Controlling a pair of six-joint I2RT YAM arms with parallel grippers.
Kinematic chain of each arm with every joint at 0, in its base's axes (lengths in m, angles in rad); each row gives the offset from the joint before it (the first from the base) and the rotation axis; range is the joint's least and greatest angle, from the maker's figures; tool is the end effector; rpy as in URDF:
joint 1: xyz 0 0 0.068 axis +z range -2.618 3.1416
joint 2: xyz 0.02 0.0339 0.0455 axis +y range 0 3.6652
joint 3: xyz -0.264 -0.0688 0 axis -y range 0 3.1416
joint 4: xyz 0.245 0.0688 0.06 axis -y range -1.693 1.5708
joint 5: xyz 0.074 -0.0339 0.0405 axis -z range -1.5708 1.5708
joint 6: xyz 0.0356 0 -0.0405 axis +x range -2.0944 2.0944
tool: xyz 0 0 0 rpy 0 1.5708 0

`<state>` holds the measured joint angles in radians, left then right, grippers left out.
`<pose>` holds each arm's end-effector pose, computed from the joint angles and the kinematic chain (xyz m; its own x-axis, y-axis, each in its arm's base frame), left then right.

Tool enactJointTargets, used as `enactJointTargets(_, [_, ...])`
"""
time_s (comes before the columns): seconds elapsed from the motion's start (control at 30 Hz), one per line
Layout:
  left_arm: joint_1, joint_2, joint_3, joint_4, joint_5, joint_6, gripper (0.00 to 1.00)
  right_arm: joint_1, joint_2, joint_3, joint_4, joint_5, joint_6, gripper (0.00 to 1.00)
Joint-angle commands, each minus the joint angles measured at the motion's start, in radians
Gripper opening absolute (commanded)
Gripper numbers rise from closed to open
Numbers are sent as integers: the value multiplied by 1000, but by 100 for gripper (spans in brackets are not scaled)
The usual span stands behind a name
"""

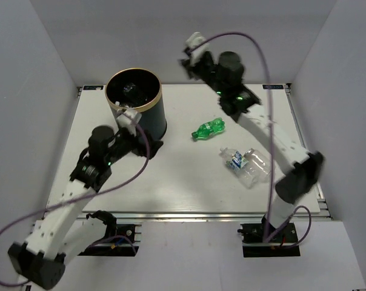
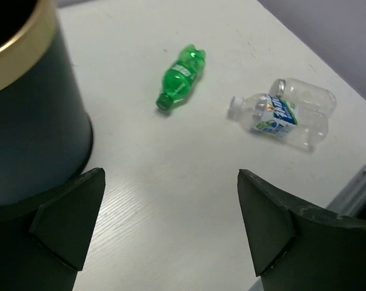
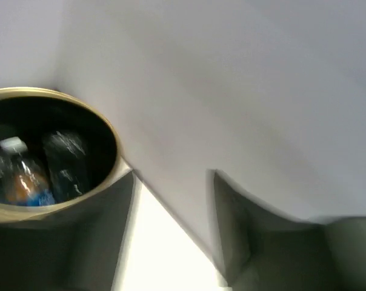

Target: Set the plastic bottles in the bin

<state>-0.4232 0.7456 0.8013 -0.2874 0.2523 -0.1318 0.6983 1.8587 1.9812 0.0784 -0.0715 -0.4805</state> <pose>0.1540 -0.0791 0.3412 -0.2889 -0.0094 -0.9573 0.5863 0.7887 -0.1847 0.3339 0.2836 0.4780 0.4567 -0.2186 -0.8623 -0.5456 0.6969 -0.4656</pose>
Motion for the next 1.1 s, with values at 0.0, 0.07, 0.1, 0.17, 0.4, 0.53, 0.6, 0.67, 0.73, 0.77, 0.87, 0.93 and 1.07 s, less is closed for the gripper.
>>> enactJointTargets(0.0, [-23, 223, 114, 77, 133, -6, 100, -89, -278, -289, -43, 189, 124, 48])
enactJointTargets(0.07, [-69, 331, 203, 77, 133, -6, 98, -141, -428, -398, -110, 191, 152, 14])
enactJointTargets(0.1, [-84, 386, 240, 77, 107, -6, 97, -152, -458, -541, -168, 193, 175, 7])
enactJointTargets(0.17, [-146, 547, 352, 50, 75, 17, 90, -184, -559, -649, -265, 161, 195, 0])
enactJointTargets(0.4, [-278, 992, 747, -114, -207, 98, 75, -238, -775, -958, -408, 81, 296, 90])
enactJointTargets(0.53, [-290, 1208, 929, -160, -291, 123, 100, -275, -878, -978, -463, 115, 310, 90])
enactJointTargets(0.6, [-266, 1285, 1022, -160, -251, 123, 100, -292, -952, -1005, -476, 92, 318, 90])
enactJointTargets(0.67, [-266, 1401, 1091, -191, -264, 123, 100, -299, -990, -1053, -480, 88, 324, 90])
enactJointTargets(0.73, [-266, 1471, 1190, -202, -265, 135, 100, -307, -1049, -1075, -479, 99, 329, 90])
enactJointTargets(0.77, [-266, 1500, 1216, -214, -274, 135, 100, -310, -1070, -1103, -477, 99, 330, 89])
enactJointTargets(0.87, [-266, 1586, 1298, -214, -283, 153, 100, -309, -1089, -1131, -476, 102, 329, 89])
enactJointTargets(0.93, [-266, 1624, 1322, -214, -283, 164, 100, -307, -1096, -1136, -476, 113, 327, 89])
enactJointTargets(1.07, [-266, 1673, 1398, -239, -205, 173, 100, -304, -1104, -1139, -470, 118, 327, 89])
